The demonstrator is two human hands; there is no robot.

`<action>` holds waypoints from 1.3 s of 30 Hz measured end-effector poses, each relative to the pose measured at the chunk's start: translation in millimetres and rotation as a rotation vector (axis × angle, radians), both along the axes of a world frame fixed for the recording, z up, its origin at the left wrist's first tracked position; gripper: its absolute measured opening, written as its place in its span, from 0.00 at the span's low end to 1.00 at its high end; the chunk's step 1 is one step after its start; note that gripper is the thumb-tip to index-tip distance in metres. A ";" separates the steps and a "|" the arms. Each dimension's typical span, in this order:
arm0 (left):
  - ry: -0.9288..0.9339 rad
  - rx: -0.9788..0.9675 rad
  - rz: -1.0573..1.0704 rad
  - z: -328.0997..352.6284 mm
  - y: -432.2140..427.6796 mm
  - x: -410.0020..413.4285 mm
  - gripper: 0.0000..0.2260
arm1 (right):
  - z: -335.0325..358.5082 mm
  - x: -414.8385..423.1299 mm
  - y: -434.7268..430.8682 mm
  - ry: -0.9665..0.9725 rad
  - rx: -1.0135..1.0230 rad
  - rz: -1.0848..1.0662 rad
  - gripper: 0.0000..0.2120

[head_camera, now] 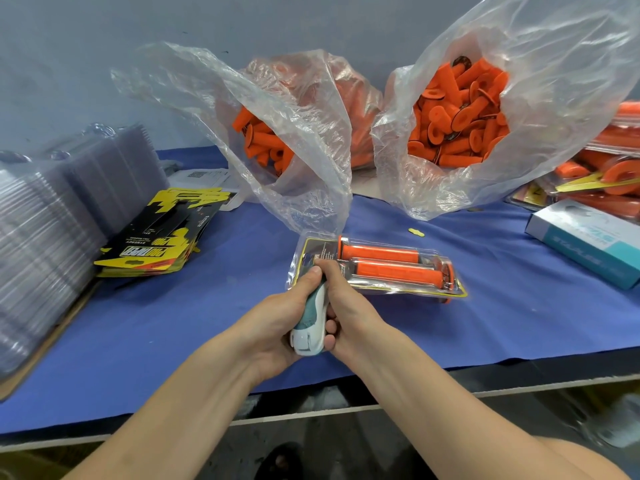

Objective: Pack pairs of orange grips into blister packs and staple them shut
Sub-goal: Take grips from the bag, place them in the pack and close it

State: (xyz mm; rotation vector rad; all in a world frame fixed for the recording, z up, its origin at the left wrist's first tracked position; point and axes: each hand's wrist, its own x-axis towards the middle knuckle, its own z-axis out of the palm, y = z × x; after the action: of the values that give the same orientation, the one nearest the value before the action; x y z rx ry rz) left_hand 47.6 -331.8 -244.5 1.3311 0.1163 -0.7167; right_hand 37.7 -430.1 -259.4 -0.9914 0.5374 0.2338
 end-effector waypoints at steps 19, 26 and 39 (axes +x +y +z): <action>-0.733 1.552 0.062 -9.0 109.8 46.2 0.25 | -6.3 -6.8 0.5 -0.113 0.209 -0.146 0.06; -1.087 1.176 0.323 -7.9 64.6 53.2 0.19 | -5.2 -11.7 2.5 -0.079 0.222 -0.208 0.14; -0.216 0.317 0.001 -10.3 10.8 43.5 0.05 | -8.6 -21.1 -6.2 -0.088 0.122 -0.278 0.06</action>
State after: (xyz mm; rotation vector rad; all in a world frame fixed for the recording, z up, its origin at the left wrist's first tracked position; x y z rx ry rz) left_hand 91.1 -320.9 -254.8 1.7036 0.0578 -0.5635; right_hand 16.5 -436.3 -268.0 -0.7942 0.5673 -0.0253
